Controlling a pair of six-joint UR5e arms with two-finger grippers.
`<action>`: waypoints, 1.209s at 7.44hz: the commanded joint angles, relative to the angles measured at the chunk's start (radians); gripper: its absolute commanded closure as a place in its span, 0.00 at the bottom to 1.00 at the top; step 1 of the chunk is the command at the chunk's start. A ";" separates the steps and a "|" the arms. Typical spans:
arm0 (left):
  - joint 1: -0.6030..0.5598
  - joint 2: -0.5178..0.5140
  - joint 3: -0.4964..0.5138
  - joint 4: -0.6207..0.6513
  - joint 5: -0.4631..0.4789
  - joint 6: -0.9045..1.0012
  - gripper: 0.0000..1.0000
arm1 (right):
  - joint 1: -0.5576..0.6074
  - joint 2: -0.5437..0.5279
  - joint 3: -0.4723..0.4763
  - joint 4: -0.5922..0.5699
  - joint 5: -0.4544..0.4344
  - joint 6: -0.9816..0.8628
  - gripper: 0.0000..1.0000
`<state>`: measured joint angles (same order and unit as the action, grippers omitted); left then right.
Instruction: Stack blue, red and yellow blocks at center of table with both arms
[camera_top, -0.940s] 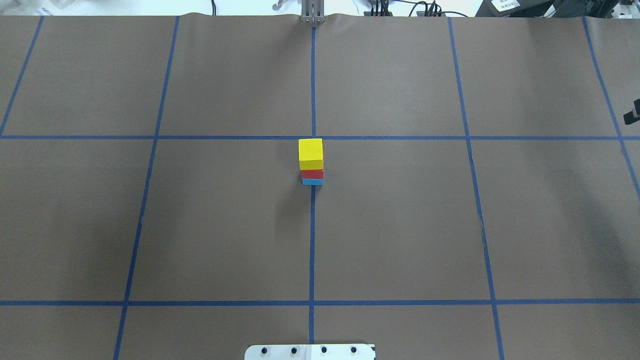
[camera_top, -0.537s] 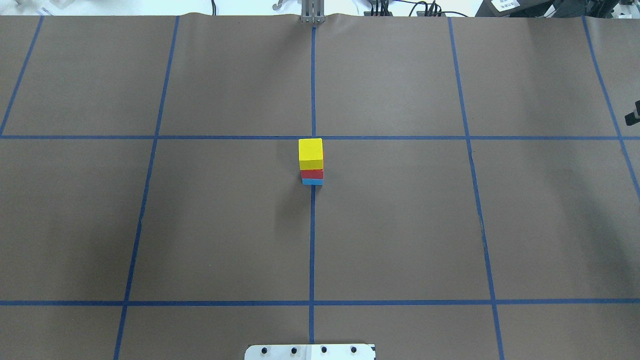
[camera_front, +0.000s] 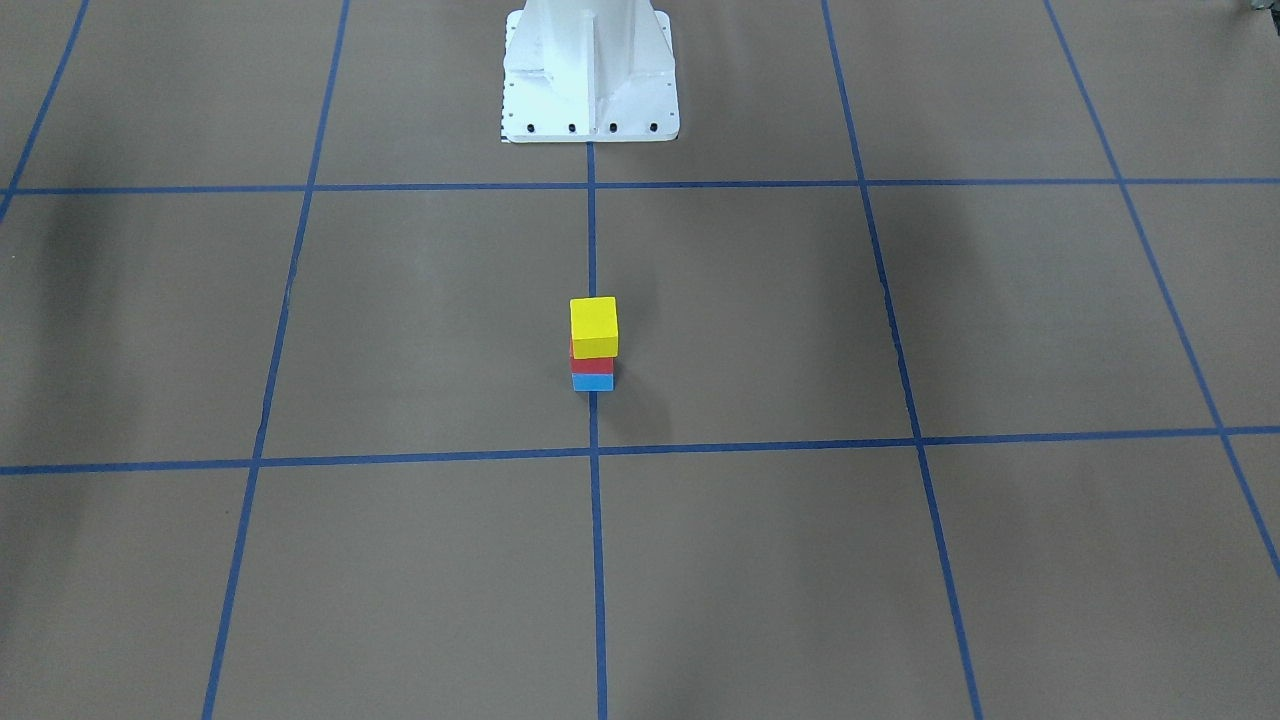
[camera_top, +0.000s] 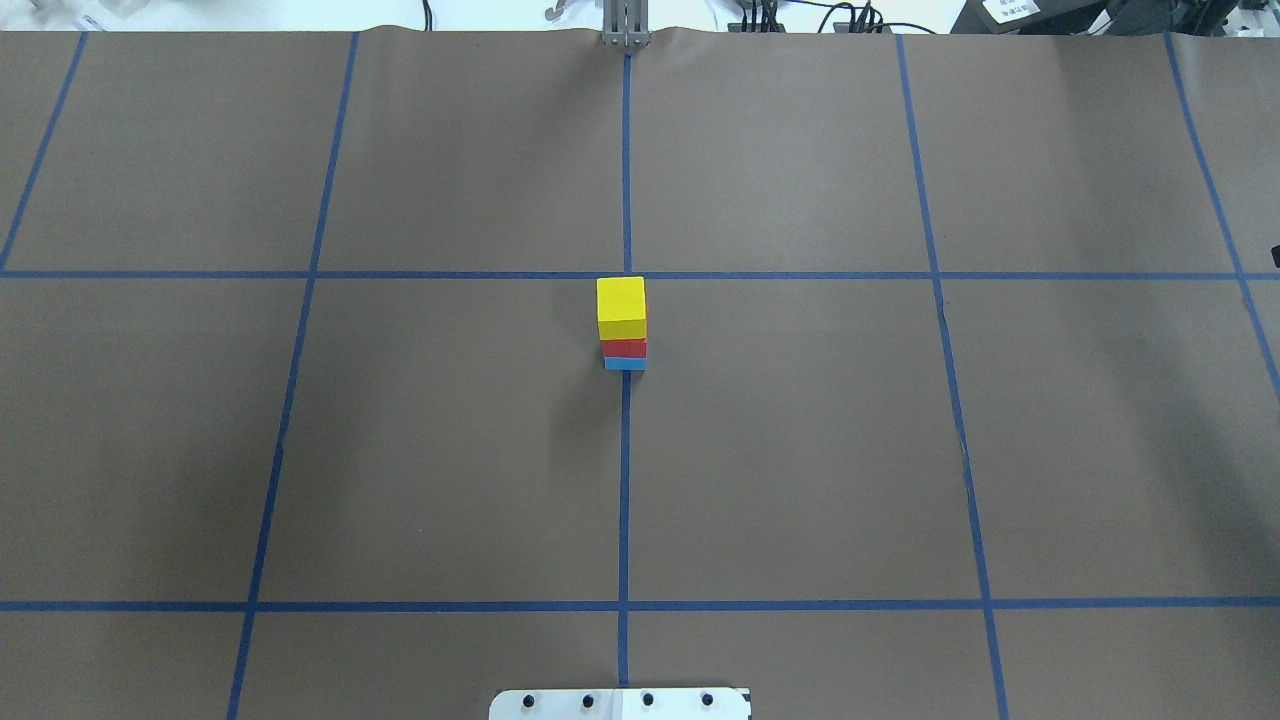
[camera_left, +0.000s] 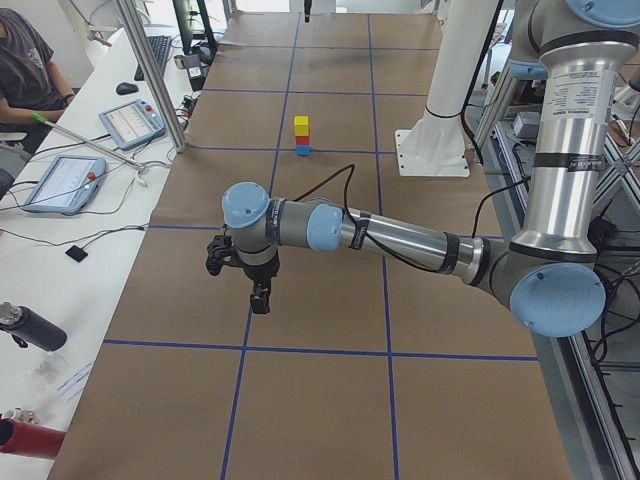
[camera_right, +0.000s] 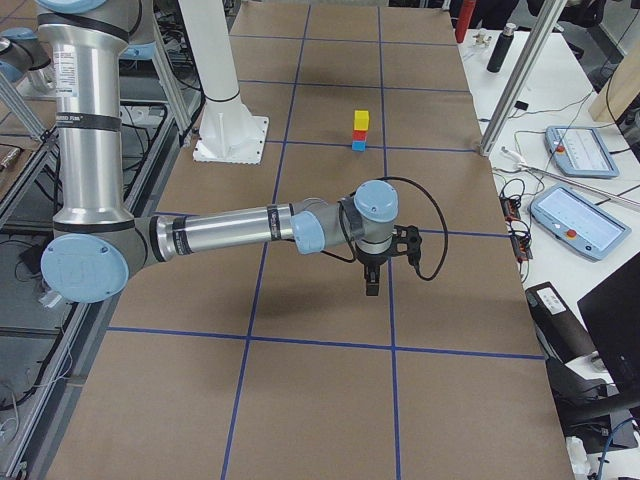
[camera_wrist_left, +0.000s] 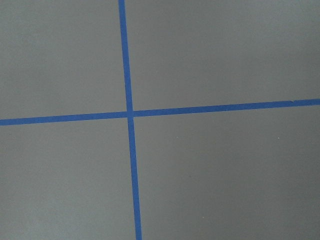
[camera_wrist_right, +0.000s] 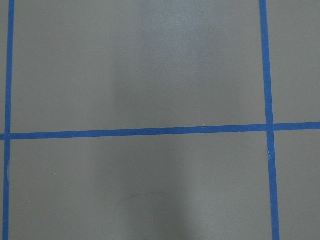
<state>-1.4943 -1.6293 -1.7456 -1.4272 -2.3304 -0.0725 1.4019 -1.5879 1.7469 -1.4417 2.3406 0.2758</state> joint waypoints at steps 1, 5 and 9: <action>0.000 0.008 -0.006 0.002 0.003 -0.003 0.00 | 0.012 0.011 -0.004 -0.107 -0.072 -0.198 0.00; 0.003 0.063 -0.041 -0.025 -0.007 0.000 0.00 | 0.028 0.008 0.017 -0.146 -0.058 -0.219 0.00; 0.006 0.065 -0.038 -0.036 -0.007 -0.003 0.00 | 0.029 0.005 0.016 -0.148 -0.029 -0.210 0.00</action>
<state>-1.4890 -1.5651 -1.7841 -1.4636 -2.3383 -0.0750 1.4311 -1.5838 1.7614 -1.5891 2.3062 0.0626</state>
